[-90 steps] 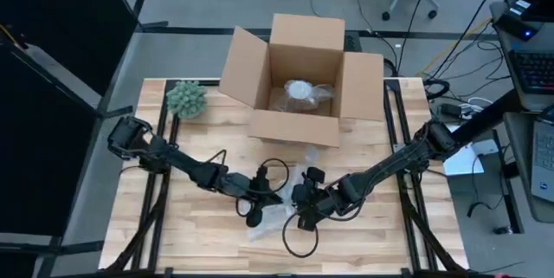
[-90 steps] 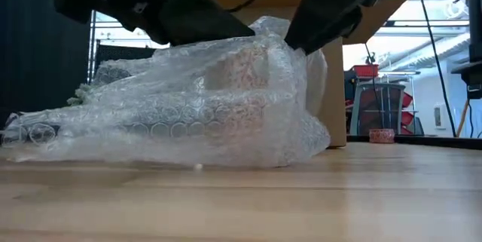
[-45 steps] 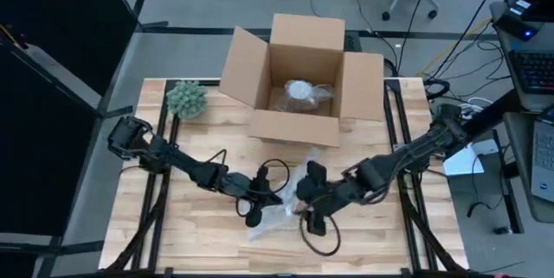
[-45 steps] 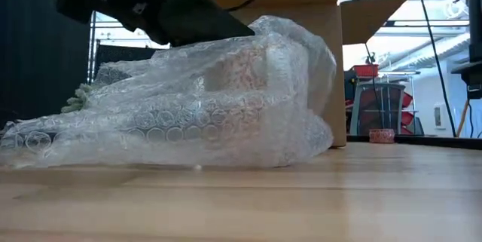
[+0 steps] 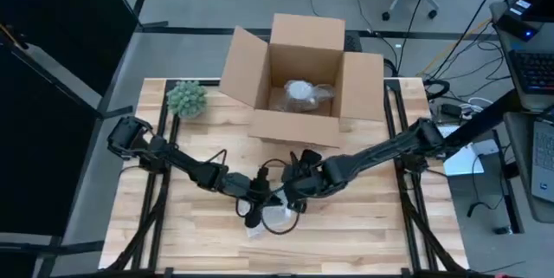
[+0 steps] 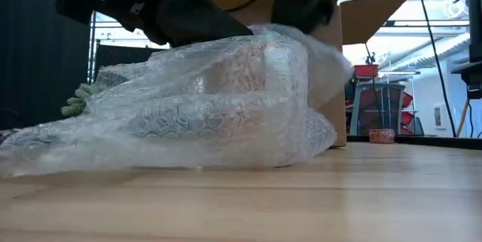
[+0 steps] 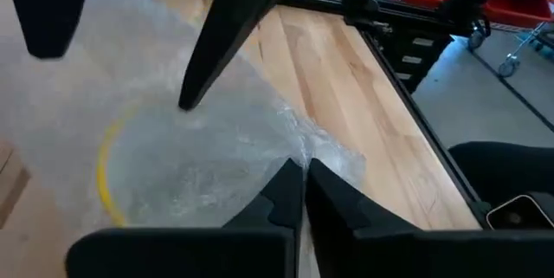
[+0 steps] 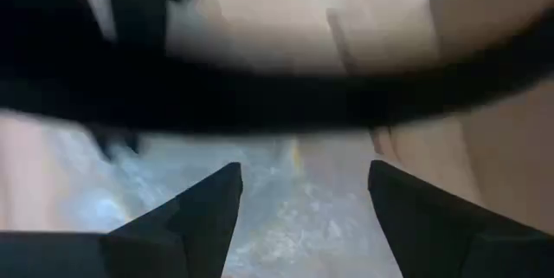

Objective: Wrap mug
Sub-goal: Wrap the orange mug with bubble wrap

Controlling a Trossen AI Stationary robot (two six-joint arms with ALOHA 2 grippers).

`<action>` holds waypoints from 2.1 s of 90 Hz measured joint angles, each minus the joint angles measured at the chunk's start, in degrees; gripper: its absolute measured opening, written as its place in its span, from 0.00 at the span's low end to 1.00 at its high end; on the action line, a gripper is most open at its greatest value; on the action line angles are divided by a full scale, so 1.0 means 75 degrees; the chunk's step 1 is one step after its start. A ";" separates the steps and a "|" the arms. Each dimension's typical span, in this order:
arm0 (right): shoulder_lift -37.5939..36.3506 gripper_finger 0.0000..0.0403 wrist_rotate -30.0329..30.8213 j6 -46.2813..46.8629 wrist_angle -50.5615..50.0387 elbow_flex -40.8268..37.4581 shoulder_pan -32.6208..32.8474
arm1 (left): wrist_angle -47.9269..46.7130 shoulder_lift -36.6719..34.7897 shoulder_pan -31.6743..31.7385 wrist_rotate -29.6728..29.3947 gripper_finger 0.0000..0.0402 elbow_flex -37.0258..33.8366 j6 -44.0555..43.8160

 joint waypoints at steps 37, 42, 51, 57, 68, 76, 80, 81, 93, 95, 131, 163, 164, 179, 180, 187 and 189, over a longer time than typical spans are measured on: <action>0.1278 0.59 -0.0223 0.0118 0.0250 0.0073 -0.0101 | -0.0009 0.0006 0.0012 -0.0055 0.00 -0.0006 0.0004; 0.1364 0.59 -0.0201 0.0036 0.0322 0.0080 -0.0103 | -0.0009 0.0004 0.0007 -0.0074 0.00 -0.0006 0.0018; 0.1450 0.59 -0.0178 0.0007 0.0481 0.0075 -0.0107 | -0.0127 -0.0136 0.0000 -0.0119 0.00 -0.0018 0.0067; 0.1458 0.59 -0.0098 -0.0014 0.0601 0.0055 -0.0103 | -0.0283 -0.0281 0.0000 -0.0120 0.00 -0.0035 0.0227; 0.1468 0.59 -0.0069 -0.0107 0.0805 0.0045 -0.0092 | -0.0960 -0.0743 -0.0009 -0.0182 0.00 -0.0047 0.0321; 0.1471 0.59 -0.0057 -0.0104 0.0892 0.0042 -0.0092 | -0.1655 -0.1162 -0.0009 -0.0220 0.00 -0.0047 0.0291; 0.1473 0.59 -0.0055 -0.0098 0.0925 0.0042 -0.0098 | -0.2066 -0.1399 -0.0009 -0.0280 0.00 -0.0047 0.0193; 0.1474 0.59 -0.0050 -0.0098 0.0942 0.0042 -0.0098 | -0.2176 -0.1465 -0.0009 -0.0303 0.00 -0.0047 0.0152; 0.1491 0.59 0.0025 -0.0117 0.1272 0.0042 -0.0112 | -0.3361 -0.2152 -0.0028 -0.0353 0.00 -0.0047 -0.0372; 0.1495 0.59 0.0039 -0.0153 0.1323 0.0042 -0.0116 | -0.3552 -0.2262 -0.0043 -0.0353 0.00 -0.0041 -0.0423; 0.1503 0.59 -0.0130 -0.0279 0.1139 0.0004 -0.0084 | -0.6158 -0.4122 -0.0270 -0.0985 0.00 0.0016 -0.0923; 0.1503 0.59 -0.0112 -0.0305 0.1175 0.0004 -0.0095 | -0.6103 -0.3530 -0.0810 -0.0290 0.00 -0.1516 -0.2616; 0.1503 0.59 -0.0111 -0.0305 0.1177 0.0004 -0.0095 | -0.5871 -0.3475 -0.0842 -0.0207 0.00 -0.1568 -0.2618; 0.1503 0.59 -0.0112 -0.0308 0.1199 0.0004 -0.0120 | -0.2717 -0.2507 -0.1131 0.0265 0.00 -0.1695 -0.2253; 0.1503 0.59 -0.0112 -0.0308 0.1201 0.0004 -0.0123 | -0.2556 -0.2449 -0.1131 0.0264 0.00 -0.1677 -0.2195; 0.1503 0.59 -0.0112 -0.0308 0.1201 0.0004 -0.0130 | -0.1679 -0.2154 -0.1081 0.0236 0.00 -0.1481 -0.1673; 0.1503 0.59 -0.0112 -0.0308 0.1203 0.0004 -0.0130 | -0.1562 -0.2108 -0.1053 0.0195 0.00 -0.1399 -0.1496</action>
